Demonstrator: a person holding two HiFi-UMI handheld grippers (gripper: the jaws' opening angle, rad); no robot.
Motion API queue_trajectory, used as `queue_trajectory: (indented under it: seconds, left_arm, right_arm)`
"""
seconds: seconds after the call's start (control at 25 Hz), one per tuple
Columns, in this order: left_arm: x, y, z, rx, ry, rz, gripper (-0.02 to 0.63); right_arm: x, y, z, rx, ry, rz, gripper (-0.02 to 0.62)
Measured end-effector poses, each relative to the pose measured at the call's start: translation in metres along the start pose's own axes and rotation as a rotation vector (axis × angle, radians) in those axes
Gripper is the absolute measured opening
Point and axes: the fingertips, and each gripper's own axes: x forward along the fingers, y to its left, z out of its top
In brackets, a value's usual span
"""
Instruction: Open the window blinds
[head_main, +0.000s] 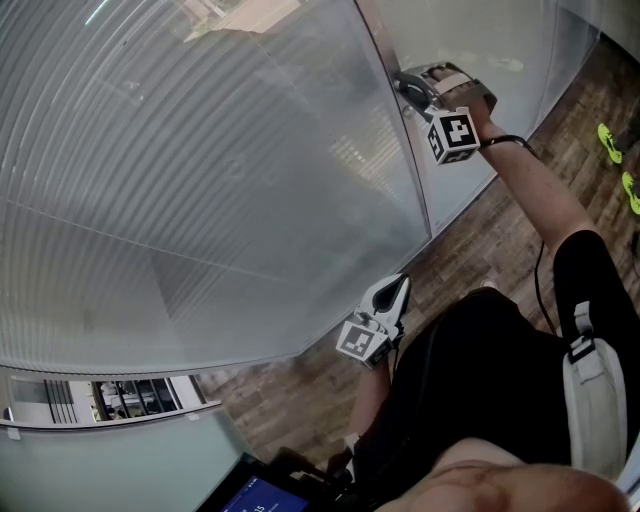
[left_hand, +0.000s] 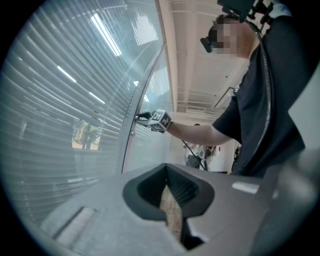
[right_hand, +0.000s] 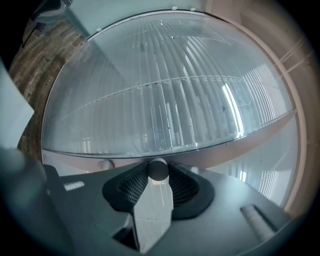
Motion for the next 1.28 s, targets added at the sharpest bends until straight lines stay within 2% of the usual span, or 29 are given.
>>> queue_trajectory:
  seconds: [0.36,0.52,0.72,1.2,1.28]
  left_arm:
    - [0.0,0.0,0.006,-0.021,-0.02,-0.003,0.002]
    - [0.0,-0.001,0.015,-0.055,-0.048,0.002,0.002]
    - [-0.002,0.002,0.009,-0.047,-0.052,-0.002,0.002]
    - [-0.001,-0.001,0.009,-0.052,-0.049,-0.001,0.002]
    - [0.002,-0.004,0.014,-0.054,-0.049,-0.006,0.002]
  right_arm:
    - [0.0,-0.001,0.002,0.022,0.014,-0.007,0.12]
    - [0.0,0.0,0.001,0.026,0.015,-0.004,0.118]
    - [0.001,-0.001,0.002,0.088,0.008,-0.006,0.118]
    - [-0.003,-0.011,0.003,0.467,-0.013,0.033,0.118]
    - [-0.002,-0.01,0.001,0.556,-0.021,0.04,0.118]
